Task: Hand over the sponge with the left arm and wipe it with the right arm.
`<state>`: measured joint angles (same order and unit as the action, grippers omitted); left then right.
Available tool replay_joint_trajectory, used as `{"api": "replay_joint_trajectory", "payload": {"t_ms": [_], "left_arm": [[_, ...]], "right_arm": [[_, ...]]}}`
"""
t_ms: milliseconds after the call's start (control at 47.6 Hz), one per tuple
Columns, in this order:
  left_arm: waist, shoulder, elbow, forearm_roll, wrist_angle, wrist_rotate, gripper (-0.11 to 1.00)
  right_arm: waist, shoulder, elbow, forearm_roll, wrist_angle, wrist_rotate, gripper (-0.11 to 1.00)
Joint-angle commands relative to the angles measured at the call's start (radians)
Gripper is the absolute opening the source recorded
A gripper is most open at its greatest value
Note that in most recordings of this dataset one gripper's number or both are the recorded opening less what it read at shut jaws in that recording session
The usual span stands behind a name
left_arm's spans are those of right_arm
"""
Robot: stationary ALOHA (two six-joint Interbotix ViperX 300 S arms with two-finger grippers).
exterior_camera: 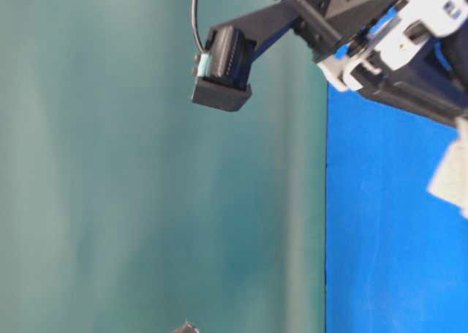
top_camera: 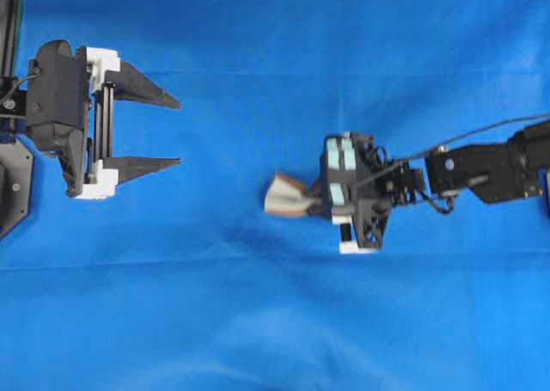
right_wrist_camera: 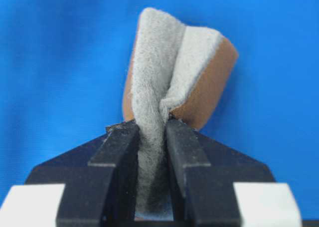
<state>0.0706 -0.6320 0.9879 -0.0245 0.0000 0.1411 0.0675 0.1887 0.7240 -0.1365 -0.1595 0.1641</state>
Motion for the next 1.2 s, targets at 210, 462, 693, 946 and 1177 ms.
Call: {"api": "replay_joint_trajectory", "payload": {"t_ms": [210,462,693,946,1177], "left_arm": [[-0.003,-0.002,-0.009,-0.002,-0.012,-0.002,0.89],[-0.002,-0.002,-0.008,-0.002,-0.012,-0.002,0.89],[-0.002,-0.002,-0.008,-0.002,-0.012,-0.003,0.89],[-0.002,-0.002,-0.005,-0.002,-0.012,-0.003,0.89],[-0.002,-0.002,-0.005,-0.002,-0.014,-0.003,0.89]], "right_arm": [[0.015,-0.028,-0.021,0.000,0.018,0.002,0.22],[-0.123,-0.028,-0.017,-0.017,0.031,-0.015,0.22],[-0.258,-0.029,-0.014,-0.061,0.025,-0.020,0.22],[-0.272,-0.029,-0.011,-0.078,0.017,-0.026,0.22],[-0.259,-0.029,-0.011,-0.077,0.015,-0.012,0.22]]}}
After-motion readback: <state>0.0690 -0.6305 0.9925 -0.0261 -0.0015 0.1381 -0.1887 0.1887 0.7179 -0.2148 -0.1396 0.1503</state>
